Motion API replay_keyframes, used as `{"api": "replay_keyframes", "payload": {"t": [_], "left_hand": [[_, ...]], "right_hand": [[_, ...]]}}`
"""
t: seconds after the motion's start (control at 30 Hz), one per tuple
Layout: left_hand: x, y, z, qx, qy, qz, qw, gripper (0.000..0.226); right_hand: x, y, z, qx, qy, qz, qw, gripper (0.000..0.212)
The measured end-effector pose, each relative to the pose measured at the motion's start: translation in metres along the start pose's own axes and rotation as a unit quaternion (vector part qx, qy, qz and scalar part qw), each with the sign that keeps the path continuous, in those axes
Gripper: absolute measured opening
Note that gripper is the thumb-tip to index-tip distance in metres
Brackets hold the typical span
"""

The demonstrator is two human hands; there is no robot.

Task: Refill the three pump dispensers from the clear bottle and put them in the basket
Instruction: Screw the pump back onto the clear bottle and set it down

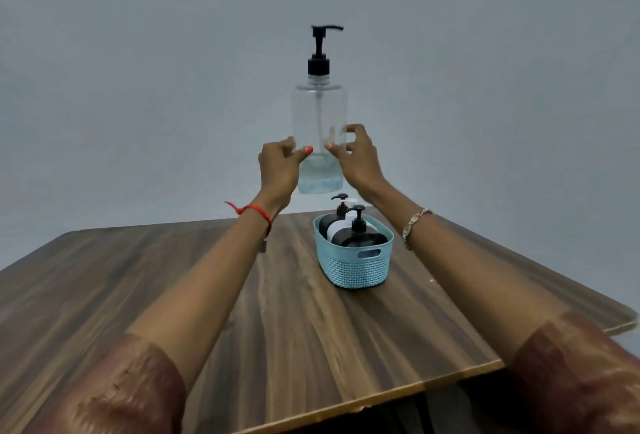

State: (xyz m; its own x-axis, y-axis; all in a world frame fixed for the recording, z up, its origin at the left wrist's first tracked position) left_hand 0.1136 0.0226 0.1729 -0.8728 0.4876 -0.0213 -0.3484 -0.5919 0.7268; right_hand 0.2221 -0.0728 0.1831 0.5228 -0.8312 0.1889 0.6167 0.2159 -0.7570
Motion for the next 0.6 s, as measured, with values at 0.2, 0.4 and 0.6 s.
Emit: {"api": "replay_keyframes", "payload": {"t": [0.2, 0.4, 0.6], "left_hand": [[-0.075, -0.017, 0.051, 0.079, -0.145, -0.036, 0.986, 0.031], [-0.143, -0.104, 0.108, 0.165, -0.341, -0.001, 0.926, 0.039], [-0.184, -0.219, 0.149, 0.236, -0.418, 0.072, 0.874, 0.053]], "right_hand": [[0.044, 0.035, 0.068, 0.005, 0.030, -0.006, 1.000, 0.037], [0.064, 0.131, 0.136, -0.013, 0.049, -0.044, 0.998, 0.039], [0.049, 0.255, 0.187, -0.071, 0.047, -0.055, 0.995, 0.038]]}}
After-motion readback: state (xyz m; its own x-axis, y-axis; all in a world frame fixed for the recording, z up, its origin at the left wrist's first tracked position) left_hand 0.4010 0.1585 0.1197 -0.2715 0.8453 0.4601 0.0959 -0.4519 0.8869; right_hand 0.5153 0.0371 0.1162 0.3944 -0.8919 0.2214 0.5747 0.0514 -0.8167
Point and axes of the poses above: each hand's wrist, its own z-axis towards the middle knuckle, its own x-axis out of the back of the hand, y = z × x, the point moved 6 cm from there along z, towards the middle knuckle, and after that the axes turned 2 degrees about -x, right-handed, at the moved point
